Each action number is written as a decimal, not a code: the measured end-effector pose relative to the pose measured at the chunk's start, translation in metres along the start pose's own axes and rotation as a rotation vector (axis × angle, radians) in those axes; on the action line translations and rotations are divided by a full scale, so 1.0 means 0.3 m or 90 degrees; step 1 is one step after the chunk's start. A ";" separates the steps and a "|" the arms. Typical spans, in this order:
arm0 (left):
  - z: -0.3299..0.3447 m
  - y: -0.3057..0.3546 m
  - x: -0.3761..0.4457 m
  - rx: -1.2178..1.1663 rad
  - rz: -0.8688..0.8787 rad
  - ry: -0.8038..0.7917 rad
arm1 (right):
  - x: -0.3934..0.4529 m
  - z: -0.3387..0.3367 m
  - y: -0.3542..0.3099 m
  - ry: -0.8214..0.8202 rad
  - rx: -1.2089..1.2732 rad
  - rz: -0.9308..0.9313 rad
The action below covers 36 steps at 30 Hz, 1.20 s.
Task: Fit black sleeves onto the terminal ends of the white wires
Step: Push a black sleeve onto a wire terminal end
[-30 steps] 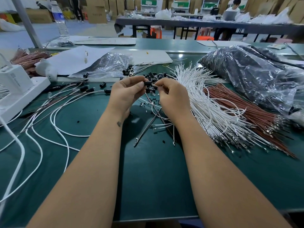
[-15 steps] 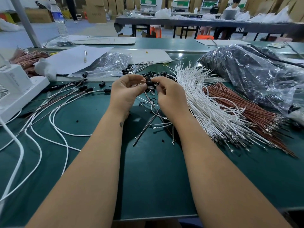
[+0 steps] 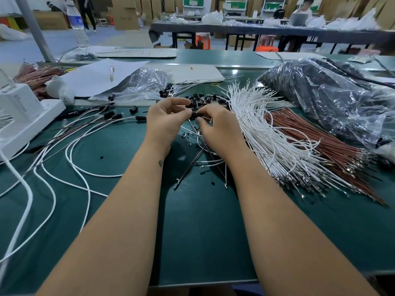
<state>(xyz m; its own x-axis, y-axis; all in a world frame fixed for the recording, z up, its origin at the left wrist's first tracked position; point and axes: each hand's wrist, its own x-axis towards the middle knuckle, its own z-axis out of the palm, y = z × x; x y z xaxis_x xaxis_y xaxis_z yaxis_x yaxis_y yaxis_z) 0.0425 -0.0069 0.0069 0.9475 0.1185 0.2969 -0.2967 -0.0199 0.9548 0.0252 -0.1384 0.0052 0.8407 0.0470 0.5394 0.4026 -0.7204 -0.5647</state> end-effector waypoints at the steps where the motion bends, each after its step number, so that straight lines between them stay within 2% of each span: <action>1: 0.004 0.000 0.001 0.021 0.001 0.032 | 0.003 -0.001 0.004 0.002 -0.033 0.002; 4: 0.008 0.003 0.000 0.056 0.004 0.101 | 0.008 -0.005 0.009 0.032 -0.147 -0.005; 8: 0.003 0.006 -0.005 0.051 -0.003 0.052 | 0.005 -0.011 -0.001 0.049 -0.123 -0.019; 11: 0.006 0.008 -0.004 0.014 -0.012 -0.009 | 0.006 -0.009 0.002 0.036 -0.156 -0.031; 13: 0.012 0.009 -0.007 0.026 -0.011 -0.015 | 0.009 -0.005 0.010 0.042 -0.176 -0.025; 15: 0.008 0.006 0.000 0.048 -0.009 0.044 | 0.011 -0.006 0.017 0.065 -0.199 -0.001; 18: -0.022 0.005 0.020 0.098 -0.016 0.226 | 0.008 -0.013 0.026 0.128 -0.255 0.035; 20: -0.043 0.004 0.022 0.205 0.004 0.337 | 0.006 -0.014 0.030 0.144 -0.281 0.042; 22: -0.044 0.002 0.012 0.375 0.104 0.385 | 0.002 -0.008 0.028 0.130 -0.292 0.033; 23: -0.035 0.001 0.004 0.453 0.182 0.360 | 0.002 -0.005 0.025 0.120 -0.293 0.028; 25: -0.004 -0.003 -0.009 0.551 0.317 0.221 | 0.004 -0.001 0.017 0.109 -0.288 0.013; 27: 0.030 -0.014 -0.014 0.593 0.367 0.059 | 0.005 0.001 0.009 0.109 -0.281 -0.006; 29: 0.043 -0.030 -0.005 0.617 0.359 -0.018 | 0.005 0.000 0.008 0.104 -0.276 -0.020; 32: 0.024 -0.032 0.011 0.633 0.320 0.021 | 0.004 -0.004 0.016 0.116 -0.300 -0.016; 34: -0.006 -0.027 0.016 0.655 0.275 0.115 | 0.007 -0.016 0.024 0.157 -0.320 0.015; 36: -0.040 -0.027 0.013 0.682 0.177 0.215 | 0.008 -0.032 0.033 0.200 -0.342 0.060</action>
<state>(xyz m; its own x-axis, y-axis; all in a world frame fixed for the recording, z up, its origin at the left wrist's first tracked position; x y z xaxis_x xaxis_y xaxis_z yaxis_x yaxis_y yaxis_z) 0.0471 0.0056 0.0001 0.7374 0.2339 0.6336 -0.0833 -0.8994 0.4290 0.0278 -0.1520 0.0070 0.6844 -0.1811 0.7063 0.0245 -0.9624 -0.2704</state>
